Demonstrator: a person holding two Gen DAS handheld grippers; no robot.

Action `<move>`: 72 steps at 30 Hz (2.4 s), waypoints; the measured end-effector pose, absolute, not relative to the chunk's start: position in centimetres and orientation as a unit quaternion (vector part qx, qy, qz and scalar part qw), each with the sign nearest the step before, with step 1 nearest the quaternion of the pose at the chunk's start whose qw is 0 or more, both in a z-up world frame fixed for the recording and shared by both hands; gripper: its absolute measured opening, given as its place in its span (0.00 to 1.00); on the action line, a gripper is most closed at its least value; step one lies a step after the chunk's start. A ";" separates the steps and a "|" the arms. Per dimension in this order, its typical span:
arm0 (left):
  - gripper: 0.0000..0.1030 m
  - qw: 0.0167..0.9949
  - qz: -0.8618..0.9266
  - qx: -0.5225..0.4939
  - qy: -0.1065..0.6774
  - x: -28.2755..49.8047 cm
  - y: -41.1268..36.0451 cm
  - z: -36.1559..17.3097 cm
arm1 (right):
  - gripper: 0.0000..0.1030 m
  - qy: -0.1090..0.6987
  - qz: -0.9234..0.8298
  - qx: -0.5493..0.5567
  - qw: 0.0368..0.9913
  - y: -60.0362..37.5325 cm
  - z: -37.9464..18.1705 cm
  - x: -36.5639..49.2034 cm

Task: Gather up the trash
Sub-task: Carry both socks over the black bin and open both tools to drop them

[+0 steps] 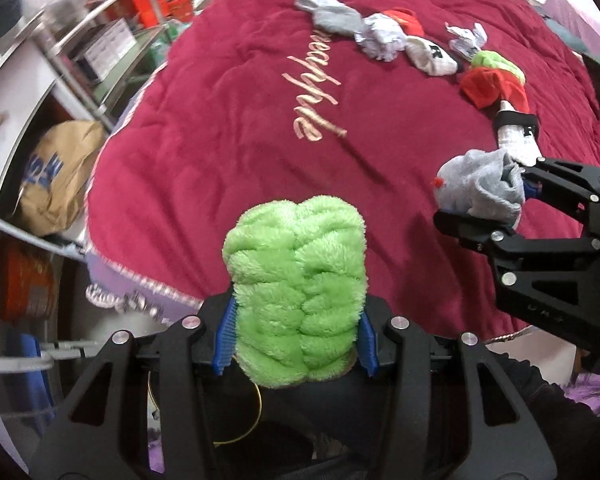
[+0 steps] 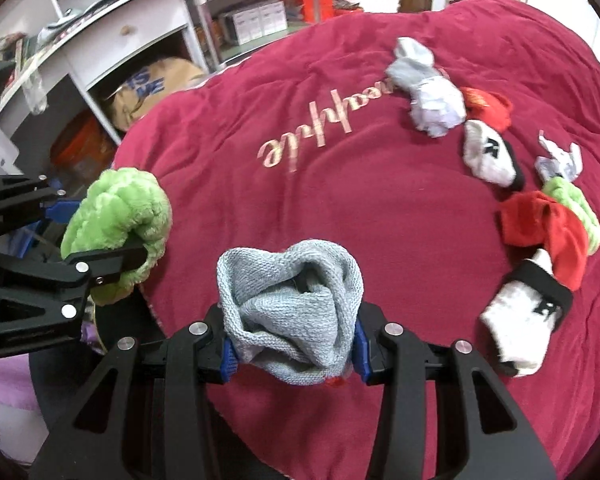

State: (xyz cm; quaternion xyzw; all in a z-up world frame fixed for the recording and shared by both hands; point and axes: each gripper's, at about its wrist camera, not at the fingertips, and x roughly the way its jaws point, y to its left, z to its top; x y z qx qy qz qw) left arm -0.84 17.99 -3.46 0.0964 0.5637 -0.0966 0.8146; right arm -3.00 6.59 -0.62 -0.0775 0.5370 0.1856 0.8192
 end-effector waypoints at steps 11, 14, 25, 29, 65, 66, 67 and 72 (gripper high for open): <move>0.46 0.823 -0.016 0.025 0.567 -5.2 23.8 -4.1 | 0.40 0.523 0.257 -0.120 0.804 13.0 -0.8 -5.0; 0.46 0.822 0.010 0.006 0.569 -6.5 25.7 -4.3 | 0.40 0.520 0.283 -0.129 0.796 15.2 -1.1 -5.7; 0.47 0.797 0.126 -0.082 0.586 -11.9 34.4 -7.2 | 0.40 0.507 0.388 -0.173 0.750 25.6 -3.1 -9.0; 0.47 0.771 0.158 -0.119 0.605 -13.8 36.9 -9.9 | 0.40 0.506 0.418 -0.190 0.731 29.0 -3.9 -10.1; 0.90 0.725 0.244 -0.134 0.630 -18.1 43.3 -13.1 | 0.80 0.520 0.456 -0.299 0.658 40.4 -9.3 -11.0; 0.90 0.727 0.243 -0.134 0.629 -18.0 43.2 -12.9 | 0.80 0.522 0.449 -0.296 0.662 40.0 -9.1 -10.8; 0.90 0.729 0.241 -0.132 0.627 -17.9 42.9 -12.6 | 0.80 0.524 0.443 -0.293 0.666 39.5 -9.0 -10.6; 0.90 0.739 0.232 -0.113 0.622 -16.5 41.3 -11.3 | 0.80 0.527 0.419 -0.279 0.685 36.7 -7.6 -9.5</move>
